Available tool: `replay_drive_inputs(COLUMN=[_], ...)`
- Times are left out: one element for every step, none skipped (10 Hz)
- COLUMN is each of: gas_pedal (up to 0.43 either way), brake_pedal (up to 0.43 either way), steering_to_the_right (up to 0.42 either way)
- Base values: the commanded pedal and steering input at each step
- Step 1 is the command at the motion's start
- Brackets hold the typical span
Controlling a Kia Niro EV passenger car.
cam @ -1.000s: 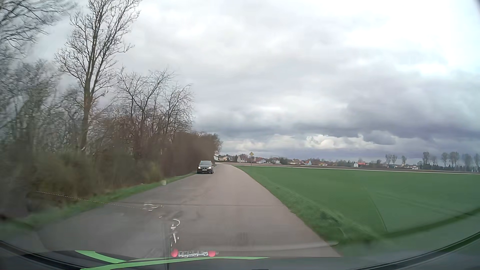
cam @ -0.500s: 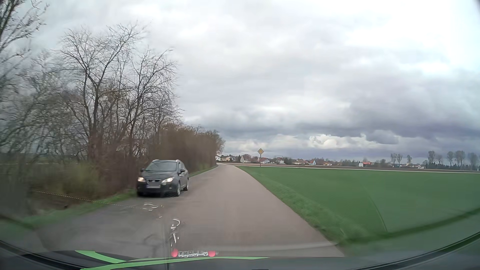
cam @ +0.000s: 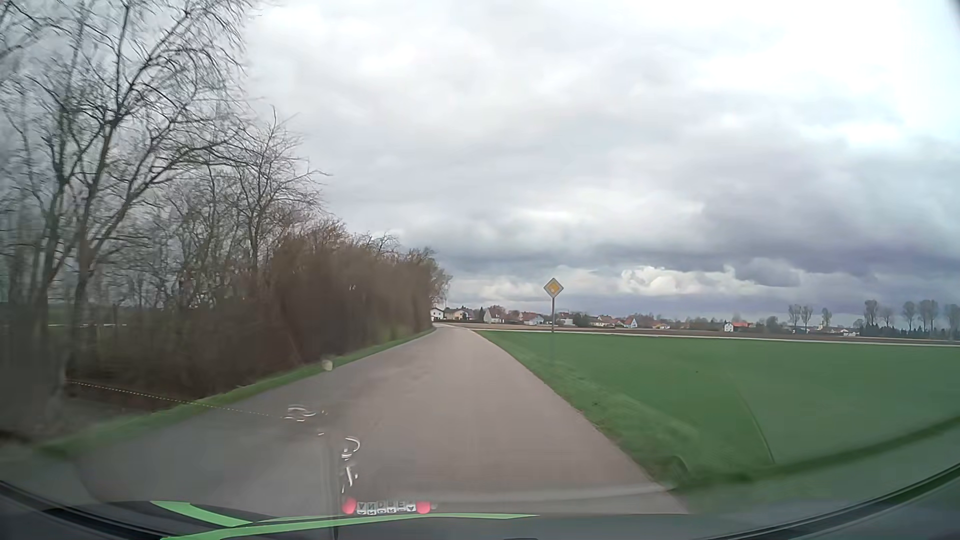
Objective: Follow the waypoints while adhering to traffic rules and regulations
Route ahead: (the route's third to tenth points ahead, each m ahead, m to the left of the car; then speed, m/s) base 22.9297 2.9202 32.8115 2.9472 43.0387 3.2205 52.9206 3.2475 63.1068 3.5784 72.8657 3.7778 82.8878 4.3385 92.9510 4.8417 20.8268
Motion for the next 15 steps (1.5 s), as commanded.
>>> replay_drive_inputs(gas_pedal=[0.220,0.220,0.220,0.220,0.220,0.220,0.220,0.220,0.220,0.209,0.209,0.209,0.209,0.209,0.209], brake_pedal=[0.000,0.000,0.000,0.000,0.000,0.000,0.000,0.000,0.000,0.000,0.000,0.000,0.000,0.000,0.000], steering_to_the_right=[0.000,0.000,0.000,0.000,0.000,0.000,0.000,0.000,0.000,0.000,0.001,0.001,0.001,0.001,0.002])
